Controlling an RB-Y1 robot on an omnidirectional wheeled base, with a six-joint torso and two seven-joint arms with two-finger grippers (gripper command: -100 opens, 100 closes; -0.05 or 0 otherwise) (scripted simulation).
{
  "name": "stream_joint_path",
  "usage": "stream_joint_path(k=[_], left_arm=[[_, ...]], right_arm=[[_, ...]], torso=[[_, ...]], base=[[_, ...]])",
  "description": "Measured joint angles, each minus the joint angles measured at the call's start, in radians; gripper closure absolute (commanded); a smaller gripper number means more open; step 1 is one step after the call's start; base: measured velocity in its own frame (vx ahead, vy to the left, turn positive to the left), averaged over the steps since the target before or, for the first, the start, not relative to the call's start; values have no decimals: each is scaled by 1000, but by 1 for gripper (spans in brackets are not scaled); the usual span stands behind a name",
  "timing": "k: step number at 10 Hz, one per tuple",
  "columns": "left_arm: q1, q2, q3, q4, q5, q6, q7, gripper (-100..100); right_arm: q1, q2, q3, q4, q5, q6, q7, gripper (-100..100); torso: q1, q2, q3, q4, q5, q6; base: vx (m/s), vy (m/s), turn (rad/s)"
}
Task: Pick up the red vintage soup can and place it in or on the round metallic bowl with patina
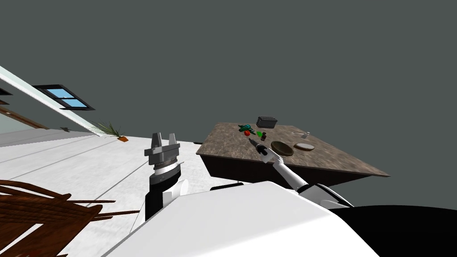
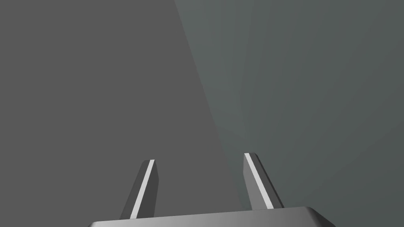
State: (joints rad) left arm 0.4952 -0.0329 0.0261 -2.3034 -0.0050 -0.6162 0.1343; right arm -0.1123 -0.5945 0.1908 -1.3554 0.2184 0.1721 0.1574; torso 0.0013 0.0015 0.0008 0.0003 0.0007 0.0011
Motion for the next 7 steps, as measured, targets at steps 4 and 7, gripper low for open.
stream_joint_path(k=[4,7], left_arm=[[0,0,0,0,0,0,0,0],[0,0,0,0,0,0,0,0]], right_arm=[[-75,-49,41,100,-3,84,35,-100],[-118,-58,59,163,3,121,55,-100]], torso=[[-2,0,0,0,0,0],[-2,0,0,0,0,0]], base=[[3,10,22],[2,4,31]])
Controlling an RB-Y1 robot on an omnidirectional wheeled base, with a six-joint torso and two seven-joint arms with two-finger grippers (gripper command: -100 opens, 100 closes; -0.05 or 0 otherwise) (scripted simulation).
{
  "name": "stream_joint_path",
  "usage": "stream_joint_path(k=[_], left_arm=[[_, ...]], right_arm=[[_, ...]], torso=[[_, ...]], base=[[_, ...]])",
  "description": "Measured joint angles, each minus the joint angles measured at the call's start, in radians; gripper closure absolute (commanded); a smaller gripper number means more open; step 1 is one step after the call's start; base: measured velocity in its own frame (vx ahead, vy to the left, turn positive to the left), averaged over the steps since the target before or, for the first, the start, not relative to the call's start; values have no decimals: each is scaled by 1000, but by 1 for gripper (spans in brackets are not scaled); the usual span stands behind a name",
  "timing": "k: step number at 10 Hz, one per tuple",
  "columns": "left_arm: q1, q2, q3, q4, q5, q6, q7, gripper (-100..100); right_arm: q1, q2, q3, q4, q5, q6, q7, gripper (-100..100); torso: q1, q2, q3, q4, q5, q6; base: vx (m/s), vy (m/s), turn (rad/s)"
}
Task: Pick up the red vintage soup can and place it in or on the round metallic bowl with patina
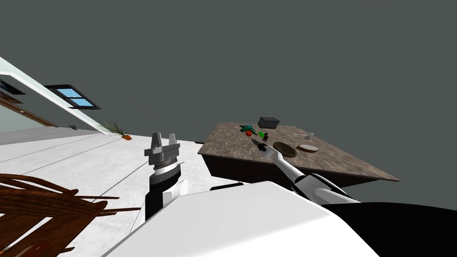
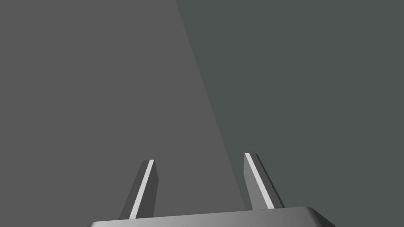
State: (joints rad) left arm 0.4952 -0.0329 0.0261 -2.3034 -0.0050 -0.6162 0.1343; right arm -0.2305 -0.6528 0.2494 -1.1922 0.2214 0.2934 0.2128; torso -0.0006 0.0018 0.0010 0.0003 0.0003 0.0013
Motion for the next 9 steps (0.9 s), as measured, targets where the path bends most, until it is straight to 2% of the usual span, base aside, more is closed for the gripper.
stream_joint_path(k=[3,6,8,9], left_arm=[[0,0,0,0,0,0,0,0],[0,0,0,0,0,0,0,0],[0,0,0,0,0,0,0,0],[0,0,0,0,0,0,0,0]], right_arm=[[-67,-34,37,78,-14,54,29,-100],[-115,-51,62,148,-17,96,53,-100],[-184,-62,94,234,-25,130,77,-100],[-203,-78,111,261,-34,159,92,-100]], torso=[[0,0,0,0,0,0],[0,0,0,0,0,0],[-1,0,0,0,0,0],[-1,0,0,0,0,0]], base=[[2,0,20],[-1,-4,22],[-3,-10,32],[-2,-12,4]])
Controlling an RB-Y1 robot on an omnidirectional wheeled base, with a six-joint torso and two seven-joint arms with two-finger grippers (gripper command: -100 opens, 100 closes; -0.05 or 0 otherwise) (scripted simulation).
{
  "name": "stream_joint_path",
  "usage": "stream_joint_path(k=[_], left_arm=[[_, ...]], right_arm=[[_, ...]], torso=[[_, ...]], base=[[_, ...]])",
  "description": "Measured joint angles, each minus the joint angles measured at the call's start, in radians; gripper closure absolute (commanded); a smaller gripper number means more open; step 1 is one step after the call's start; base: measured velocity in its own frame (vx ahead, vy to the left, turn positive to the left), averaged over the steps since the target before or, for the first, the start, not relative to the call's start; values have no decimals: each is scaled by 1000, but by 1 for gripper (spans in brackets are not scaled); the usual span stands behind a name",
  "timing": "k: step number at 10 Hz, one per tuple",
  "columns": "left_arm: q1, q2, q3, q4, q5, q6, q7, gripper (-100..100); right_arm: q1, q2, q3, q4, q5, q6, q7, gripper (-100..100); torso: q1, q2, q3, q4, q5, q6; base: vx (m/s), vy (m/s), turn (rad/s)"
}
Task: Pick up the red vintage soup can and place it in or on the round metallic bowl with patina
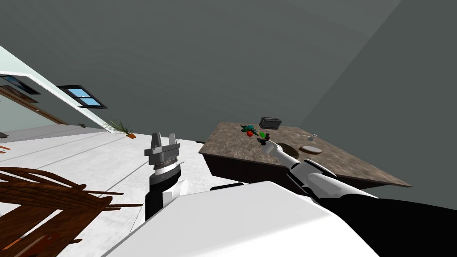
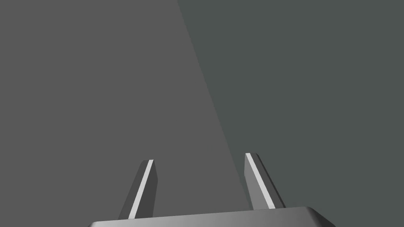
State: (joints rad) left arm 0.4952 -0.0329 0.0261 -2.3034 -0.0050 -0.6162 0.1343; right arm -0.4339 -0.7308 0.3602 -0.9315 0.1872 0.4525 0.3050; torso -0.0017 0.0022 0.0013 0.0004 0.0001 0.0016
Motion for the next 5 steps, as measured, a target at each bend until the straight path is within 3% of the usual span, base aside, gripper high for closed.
stream_joint_path(k=[5], left_arm=[[0,0,0,0,0,0,0,0]], right_arm=[[-76,-37,52,99,-31,81,46,-100]], torso=[[0,0,0,0,0,0]], base=[[-7,-17,10]])
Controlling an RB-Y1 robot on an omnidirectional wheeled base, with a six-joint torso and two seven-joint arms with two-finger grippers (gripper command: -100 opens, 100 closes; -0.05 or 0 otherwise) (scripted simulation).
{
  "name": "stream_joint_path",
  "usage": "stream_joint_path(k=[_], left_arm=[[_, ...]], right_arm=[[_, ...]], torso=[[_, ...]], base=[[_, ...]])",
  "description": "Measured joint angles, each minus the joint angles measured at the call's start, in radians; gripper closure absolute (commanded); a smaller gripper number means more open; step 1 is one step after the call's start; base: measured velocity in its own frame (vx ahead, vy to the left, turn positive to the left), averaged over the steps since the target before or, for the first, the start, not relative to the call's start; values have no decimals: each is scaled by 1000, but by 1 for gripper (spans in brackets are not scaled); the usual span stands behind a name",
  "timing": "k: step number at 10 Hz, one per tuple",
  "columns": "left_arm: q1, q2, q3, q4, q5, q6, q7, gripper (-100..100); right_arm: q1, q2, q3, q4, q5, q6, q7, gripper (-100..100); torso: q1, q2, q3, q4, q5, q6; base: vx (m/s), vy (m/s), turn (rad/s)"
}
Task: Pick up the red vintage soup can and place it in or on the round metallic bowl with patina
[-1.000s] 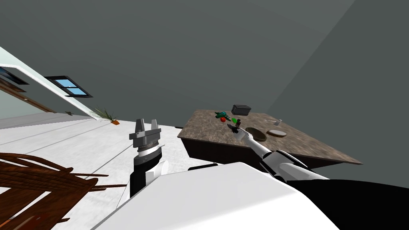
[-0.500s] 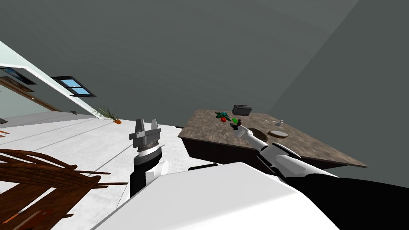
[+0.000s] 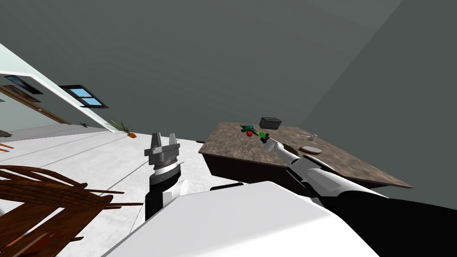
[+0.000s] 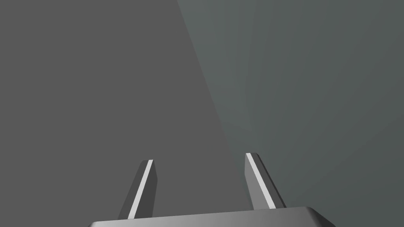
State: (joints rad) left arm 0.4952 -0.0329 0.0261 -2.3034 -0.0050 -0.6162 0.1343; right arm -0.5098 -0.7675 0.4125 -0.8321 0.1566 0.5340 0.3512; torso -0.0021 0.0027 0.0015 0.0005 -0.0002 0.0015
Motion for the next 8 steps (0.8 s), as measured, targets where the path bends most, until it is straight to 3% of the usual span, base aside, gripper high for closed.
stream_joint_path(k=[4,5,6,8], left_arm=[[0,0,0,0,0,0,0,0],[0,0,0,0,0,0,0,0],[0,0,0,0,0,0,0,0],[0,0,0,0,0,0,0,0]], right_arm=[[-58,-15,35,76,-15,40,26,-100],[-60,-15,36,78,-15,39,28,0],[-60,-15,36,78,-15,40,27,-100],[-61,-11,25,100,2,43,12,-100]], torso=[[-1,-1,-1,0,0,0],[0,-1,-1,0,0,0],[1,-1,0,0,0,0],[-2,1,1,0,-1,0]], base=[[6,-23,10],[0,0,0],[-20,-38,168],[-31,-69,157]])
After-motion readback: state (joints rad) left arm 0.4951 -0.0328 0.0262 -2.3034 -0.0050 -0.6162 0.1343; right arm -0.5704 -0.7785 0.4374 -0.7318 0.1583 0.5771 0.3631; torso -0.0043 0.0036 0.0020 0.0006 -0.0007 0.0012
